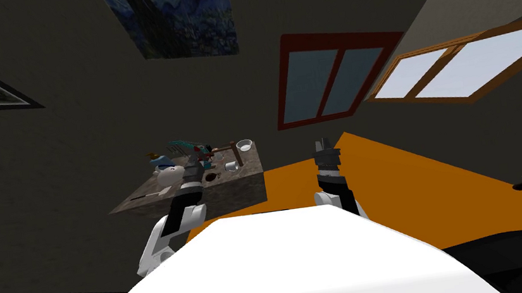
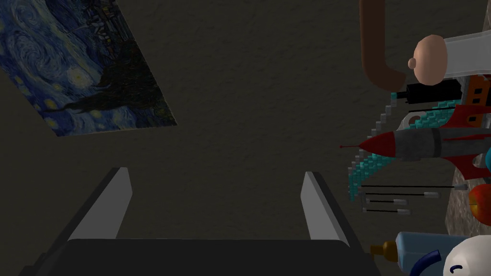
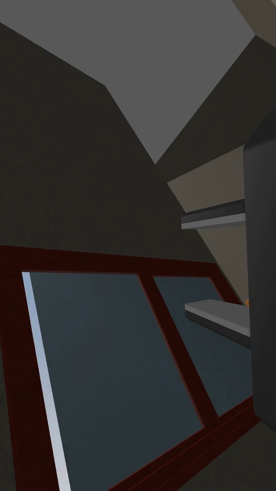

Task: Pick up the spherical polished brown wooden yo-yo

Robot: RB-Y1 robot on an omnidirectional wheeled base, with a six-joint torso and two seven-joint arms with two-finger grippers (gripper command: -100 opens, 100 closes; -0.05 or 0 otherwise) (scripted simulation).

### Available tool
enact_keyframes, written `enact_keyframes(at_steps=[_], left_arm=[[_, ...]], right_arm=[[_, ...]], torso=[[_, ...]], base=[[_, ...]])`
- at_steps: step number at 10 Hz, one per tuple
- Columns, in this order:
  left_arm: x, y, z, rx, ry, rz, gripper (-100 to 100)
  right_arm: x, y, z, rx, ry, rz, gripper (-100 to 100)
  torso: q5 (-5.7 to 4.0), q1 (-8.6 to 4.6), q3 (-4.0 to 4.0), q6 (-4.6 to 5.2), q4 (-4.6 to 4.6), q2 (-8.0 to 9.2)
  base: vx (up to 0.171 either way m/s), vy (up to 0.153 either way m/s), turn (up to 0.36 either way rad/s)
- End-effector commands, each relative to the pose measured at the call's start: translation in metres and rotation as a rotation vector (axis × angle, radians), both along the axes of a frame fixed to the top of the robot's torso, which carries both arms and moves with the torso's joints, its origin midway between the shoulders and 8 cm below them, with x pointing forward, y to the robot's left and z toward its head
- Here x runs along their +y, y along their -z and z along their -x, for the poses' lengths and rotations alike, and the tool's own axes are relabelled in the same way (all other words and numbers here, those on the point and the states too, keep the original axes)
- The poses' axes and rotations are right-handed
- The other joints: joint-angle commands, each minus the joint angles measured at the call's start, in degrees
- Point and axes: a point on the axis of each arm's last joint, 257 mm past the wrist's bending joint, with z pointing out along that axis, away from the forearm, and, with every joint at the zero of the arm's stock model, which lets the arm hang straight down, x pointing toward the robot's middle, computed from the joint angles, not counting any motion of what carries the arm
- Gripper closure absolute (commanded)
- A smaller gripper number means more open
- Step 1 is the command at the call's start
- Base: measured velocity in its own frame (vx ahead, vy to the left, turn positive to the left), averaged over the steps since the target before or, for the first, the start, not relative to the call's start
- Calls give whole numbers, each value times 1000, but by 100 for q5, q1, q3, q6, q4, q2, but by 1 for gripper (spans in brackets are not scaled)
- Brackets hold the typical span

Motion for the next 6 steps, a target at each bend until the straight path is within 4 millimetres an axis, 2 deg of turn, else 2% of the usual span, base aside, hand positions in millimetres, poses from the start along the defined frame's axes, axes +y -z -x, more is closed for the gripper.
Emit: enact_keyframes(at_steps=[1, 6], left_arm=[[2, 5, -3, 22, -9, 5, -100], [24, 22, -8, 119, -68, 14, -100]], right_arm=[[0, 0, 0, 0, 0, 0, 0], [0, 0, 0, 0, 0, 0, 0]], torso=[[0, 0, 0, 0, 0, 0], [0, 0, -1, 1, 0, -2]], base=[[0, 0, 0], [-5, -7, -35]])
